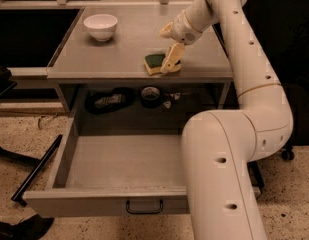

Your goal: Place sponge into top drawer

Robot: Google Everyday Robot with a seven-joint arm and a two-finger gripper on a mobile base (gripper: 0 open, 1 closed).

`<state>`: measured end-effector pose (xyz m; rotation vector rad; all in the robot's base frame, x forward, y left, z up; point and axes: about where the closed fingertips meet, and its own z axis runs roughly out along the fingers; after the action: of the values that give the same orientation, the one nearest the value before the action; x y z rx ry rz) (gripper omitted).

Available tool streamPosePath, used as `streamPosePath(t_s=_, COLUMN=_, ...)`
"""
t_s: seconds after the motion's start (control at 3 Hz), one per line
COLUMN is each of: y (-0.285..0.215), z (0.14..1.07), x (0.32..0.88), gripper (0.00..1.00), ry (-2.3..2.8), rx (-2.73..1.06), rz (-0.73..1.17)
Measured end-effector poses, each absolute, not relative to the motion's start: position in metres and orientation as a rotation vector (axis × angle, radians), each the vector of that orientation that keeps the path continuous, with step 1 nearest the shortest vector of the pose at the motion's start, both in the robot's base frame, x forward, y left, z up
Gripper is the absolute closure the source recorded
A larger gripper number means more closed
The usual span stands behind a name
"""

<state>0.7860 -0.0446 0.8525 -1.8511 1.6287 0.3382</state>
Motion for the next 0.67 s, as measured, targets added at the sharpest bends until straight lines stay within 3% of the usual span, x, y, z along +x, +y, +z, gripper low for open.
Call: streamPosePath(t_s=0.67, y=-0.0384, z=0.8498, x=0.793, gripper=0.65, ry=1.621, rx=-1.836, rz=0.332)
